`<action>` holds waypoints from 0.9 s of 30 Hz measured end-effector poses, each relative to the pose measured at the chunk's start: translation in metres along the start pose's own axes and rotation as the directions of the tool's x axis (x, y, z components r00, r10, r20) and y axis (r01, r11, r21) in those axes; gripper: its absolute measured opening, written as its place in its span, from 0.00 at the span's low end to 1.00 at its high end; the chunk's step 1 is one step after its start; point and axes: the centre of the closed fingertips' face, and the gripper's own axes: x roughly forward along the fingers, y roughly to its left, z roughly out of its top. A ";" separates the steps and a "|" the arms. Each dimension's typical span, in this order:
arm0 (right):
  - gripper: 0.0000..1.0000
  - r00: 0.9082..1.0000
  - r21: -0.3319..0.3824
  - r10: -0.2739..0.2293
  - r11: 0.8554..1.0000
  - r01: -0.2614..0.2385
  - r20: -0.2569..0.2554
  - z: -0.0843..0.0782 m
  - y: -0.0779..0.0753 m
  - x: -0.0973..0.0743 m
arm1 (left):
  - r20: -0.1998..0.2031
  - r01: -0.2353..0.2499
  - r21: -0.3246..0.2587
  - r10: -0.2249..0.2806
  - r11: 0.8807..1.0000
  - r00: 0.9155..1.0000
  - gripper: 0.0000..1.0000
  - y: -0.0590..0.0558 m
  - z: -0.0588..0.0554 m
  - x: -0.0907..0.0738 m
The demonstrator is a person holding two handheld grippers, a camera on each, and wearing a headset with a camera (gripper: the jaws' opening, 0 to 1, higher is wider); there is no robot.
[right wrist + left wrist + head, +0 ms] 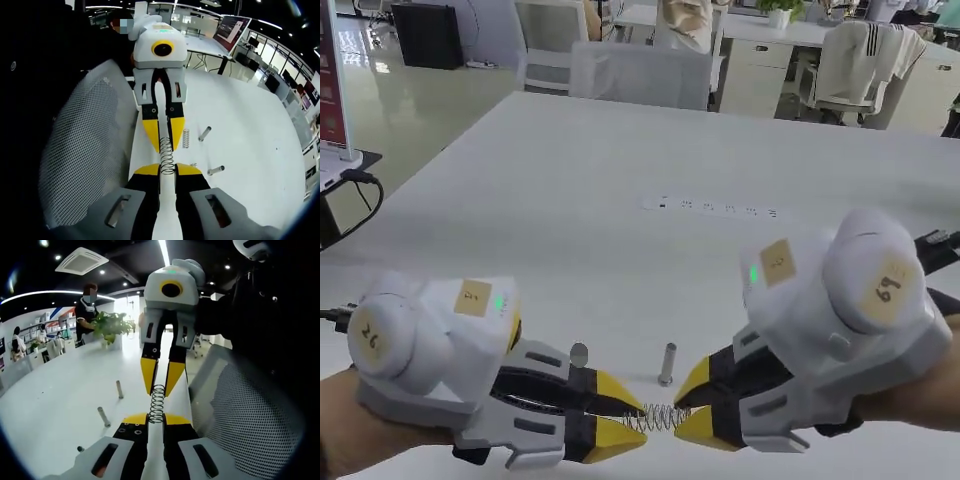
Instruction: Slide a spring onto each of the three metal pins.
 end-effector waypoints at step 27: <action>0.08 0.998 -0.010 -0.005 1.000 0.006 0.059 0.025 0.002 -0.008 | 0.000 0.008 0.042 -0.008 0.999 1.000 0.02 -0.002 0.000 0.001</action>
